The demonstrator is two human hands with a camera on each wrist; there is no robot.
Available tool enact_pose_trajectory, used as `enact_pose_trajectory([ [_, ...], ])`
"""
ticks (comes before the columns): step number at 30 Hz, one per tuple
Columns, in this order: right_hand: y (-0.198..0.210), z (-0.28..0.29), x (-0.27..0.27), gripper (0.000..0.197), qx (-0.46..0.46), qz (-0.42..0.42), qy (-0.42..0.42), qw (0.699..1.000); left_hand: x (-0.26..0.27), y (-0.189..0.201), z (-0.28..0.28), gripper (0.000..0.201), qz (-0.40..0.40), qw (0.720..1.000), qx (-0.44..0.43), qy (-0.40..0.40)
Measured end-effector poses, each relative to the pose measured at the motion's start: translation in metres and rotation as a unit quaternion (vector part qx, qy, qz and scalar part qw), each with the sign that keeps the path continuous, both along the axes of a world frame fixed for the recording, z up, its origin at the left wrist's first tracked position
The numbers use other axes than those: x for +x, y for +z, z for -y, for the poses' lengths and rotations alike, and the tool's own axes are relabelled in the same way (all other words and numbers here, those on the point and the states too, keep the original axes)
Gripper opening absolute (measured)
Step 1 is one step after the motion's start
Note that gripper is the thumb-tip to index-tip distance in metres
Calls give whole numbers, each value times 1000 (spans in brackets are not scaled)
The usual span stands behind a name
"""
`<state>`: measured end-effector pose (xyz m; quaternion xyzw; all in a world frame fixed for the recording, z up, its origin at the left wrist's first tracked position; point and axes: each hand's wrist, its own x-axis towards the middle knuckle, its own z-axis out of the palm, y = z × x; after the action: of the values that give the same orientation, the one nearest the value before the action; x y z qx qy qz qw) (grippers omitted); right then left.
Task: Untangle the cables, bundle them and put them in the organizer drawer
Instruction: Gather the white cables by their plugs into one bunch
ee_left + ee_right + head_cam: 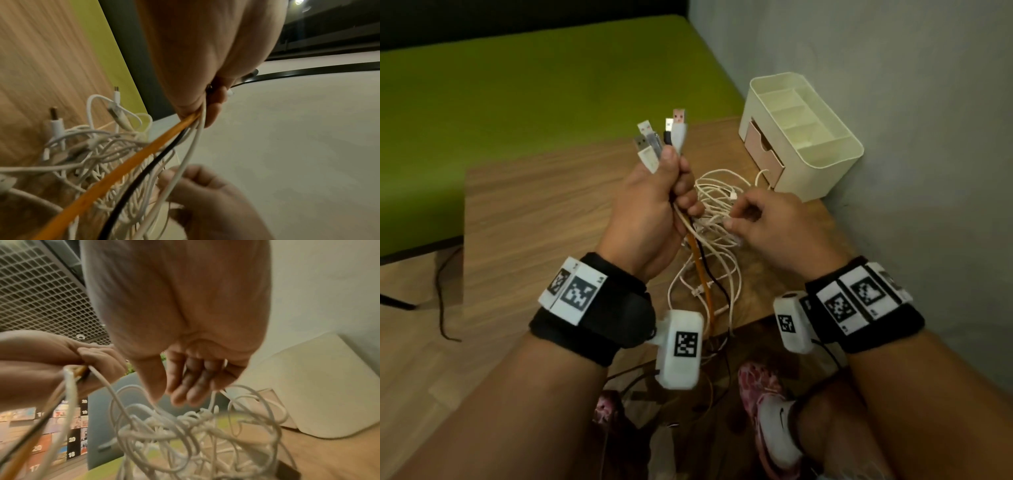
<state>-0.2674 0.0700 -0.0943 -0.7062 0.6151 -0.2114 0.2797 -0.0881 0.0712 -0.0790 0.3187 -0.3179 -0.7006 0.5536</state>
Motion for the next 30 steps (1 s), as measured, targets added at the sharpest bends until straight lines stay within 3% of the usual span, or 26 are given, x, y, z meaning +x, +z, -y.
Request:
enact_pose_trajectory([
  [3, 15, -11, 11, 23, -72, 175, 33, 981, -1, 0, -1, 26, 32, 999, -4, 14],
  [6, 14, -16, 22, 28, 26, 291, 72, 954, 2, 2, -1, 25, 63, 998, -10, 24],
  [10, 3, -13, 21, 24, 118, 207, 99, 966, 5, 4, -1, 22, 37, 999, -2, 21],
  [13, 1, -12, 18, 26, 110, 164, 125, 972, 3, 7, -2, 22, 23, 1000, 0, 10],
  [16, 4, -11, 16, 6, 80, 159, 141, 974, 1, 9, -2, 25, 13, 1000, 7, -4],
  [20, 10, -12, 17, 20, 113, 118, 180, 970, 4, 10, -4, 28, 9, 1000, 13, -8],
  [24, 7, -7, 16, 38, 200, -75, 227, 950, 18, 14, -5, 31, 14, 999, 27, 31],
  [26, 4, -3, 15, 37, 152, -141, 210, 955, 27, 15, -5, 32, 44, 997, 34, 58],
  [27, 2, 0, 14, 33, 104, -134, 187, 968, 30, 14, -5, 31, 77, 995, 30, 64],
  [30, -1, 6, 9, 23, -38, 16, 109, 993, 27, 7, -3, 25, 221, 975, -6, 31],
])
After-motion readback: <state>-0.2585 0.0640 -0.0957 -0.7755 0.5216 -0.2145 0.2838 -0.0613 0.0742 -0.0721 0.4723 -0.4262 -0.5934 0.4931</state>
